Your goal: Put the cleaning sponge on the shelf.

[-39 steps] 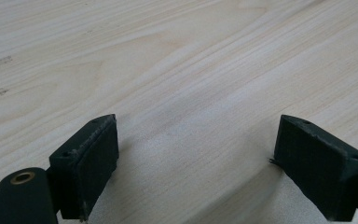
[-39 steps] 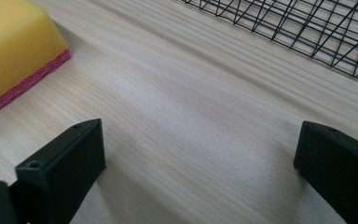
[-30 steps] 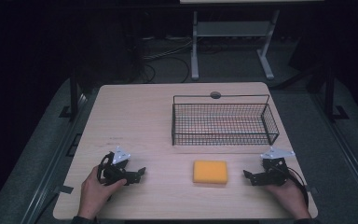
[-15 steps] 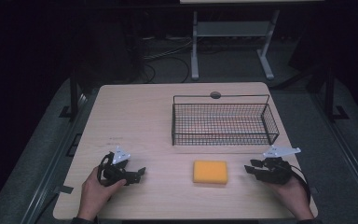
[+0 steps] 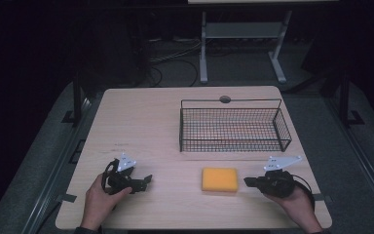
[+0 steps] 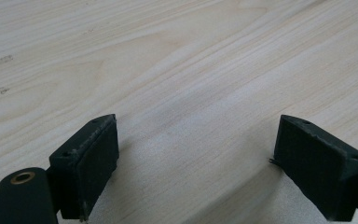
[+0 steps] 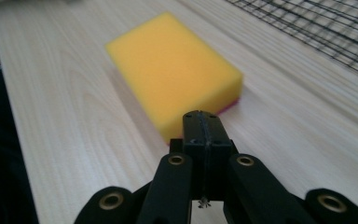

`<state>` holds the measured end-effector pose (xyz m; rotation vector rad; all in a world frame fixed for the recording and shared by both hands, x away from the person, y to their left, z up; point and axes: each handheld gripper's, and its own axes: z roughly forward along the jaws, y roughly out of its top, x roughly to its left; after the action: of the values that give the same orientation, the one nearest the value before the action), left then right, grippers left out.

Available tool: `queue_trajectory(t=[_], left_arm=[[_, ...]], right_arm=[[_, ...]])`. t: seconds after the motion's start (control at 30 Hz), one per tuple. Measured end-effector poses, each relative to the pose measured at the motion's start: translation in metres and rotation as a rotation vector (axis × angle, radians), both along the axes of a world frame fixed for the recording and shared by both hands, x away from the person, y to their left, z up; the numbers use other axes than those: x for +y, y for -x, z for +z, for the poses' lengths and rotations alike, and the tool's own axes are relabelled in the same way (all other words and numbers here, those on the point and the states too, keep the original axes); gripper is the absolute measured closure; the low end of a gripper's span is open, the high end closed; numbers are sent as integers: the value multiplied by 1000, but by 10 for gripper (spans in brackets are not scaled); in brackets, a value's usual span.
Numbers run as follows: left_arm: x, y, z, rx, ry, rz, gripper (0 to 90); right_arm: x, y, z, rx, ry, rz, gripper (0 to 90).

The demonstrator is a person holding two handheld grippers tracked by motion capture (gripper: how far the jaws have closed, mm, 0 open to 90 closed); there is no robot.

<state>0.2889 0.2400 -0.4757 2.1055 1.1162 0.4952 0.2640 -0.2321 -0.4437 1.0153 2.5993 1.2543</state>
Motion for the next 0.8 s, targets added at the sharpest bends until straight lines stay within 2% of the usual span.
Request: queue_trajectory(t=[0.2,0.57,0.8], left_arm=[[0,0,0,1,0,0,131],[0,0,0,0,-1,0,131],[0,0,0,0,0,0,131]], right_arm=[[11,4,0,13,-18,47,896],[32,7,-5,46,-8,125,896],[35,4,-10,61,17,126,896]])
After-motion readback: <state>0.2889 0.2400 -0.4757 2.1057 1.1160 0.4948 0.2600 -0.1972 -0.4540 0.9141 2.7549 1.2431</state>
